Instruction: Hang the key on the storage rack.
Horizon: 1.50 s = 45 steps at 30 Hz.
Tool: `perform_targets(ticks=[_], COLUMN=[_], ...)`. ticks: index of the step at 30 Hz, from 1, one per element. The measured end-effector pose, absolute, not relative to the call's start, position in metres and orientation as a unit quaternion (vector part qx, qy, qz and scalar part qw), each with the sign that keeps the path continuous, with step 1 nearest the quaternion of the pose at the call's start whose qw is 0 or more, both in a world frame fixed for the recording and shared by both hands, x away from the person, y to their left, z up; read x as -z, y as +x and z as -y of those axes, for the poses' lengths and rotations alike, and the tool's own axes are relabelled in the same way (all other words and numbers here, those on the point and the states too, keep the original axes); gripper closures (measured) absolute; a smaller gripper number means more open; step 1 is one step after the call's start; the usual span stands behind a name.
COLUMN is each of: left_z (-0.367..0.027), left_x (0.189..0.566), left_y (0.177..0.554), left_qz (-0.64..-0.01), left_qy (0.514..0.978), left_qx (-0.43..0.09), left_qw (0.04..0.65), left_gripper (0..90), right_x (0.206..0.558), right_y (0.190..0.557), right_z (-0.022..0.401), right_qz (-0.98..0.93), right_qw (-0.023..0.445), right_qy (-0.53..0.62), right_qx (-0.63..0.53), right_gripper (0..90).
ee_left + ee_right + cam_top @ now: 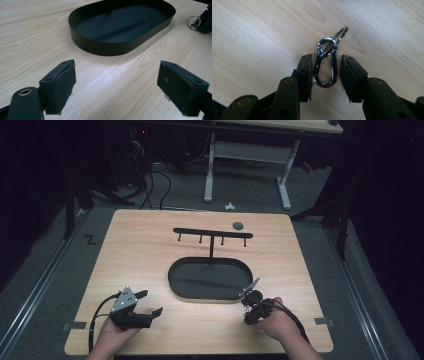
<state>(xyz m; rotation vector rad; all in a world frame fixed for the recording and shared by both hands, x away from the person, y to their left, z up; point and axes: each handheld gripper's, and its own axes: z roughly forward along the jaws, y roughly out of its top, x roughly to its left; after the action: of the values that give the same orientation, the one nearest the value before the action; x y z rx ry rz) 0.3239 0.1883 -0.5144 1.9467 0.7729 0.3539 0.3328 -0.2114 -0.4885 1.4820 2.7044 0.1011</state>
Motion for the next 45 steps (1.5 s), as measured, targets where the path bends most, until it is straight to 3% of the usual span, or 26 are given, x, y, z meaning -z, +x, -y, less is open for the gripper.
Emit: perform_targets(ticks=[8,10,45], left_z=[-0.185,-0.185,-0.185], left_x=[0.516,0.515,0.516], left_y=[0.323,0.321,0.322], left_qz=[-0.315,-0.315,-0.314], left_qy=[0.806,0.805,0.806], left_qx=[-0.148,-0.15,-0.147], left_qw=[0.479,0.479,0.479], left_gripper=[15.8,15.7,15.7], right_x=[0.488,0.488,0.464], right_y=[0.336,0.336,0.339], right_z=[0.212,0.211,0.223], right_qz=[-0.881,-0.882,-0.869], right_qw=[0.02,0.018,0.038], right_qy=[0.473,0.47,0.49], right_qx=[-0.019,-0.016,-0.058], right_gripper=[61.8,66.9,68.1])
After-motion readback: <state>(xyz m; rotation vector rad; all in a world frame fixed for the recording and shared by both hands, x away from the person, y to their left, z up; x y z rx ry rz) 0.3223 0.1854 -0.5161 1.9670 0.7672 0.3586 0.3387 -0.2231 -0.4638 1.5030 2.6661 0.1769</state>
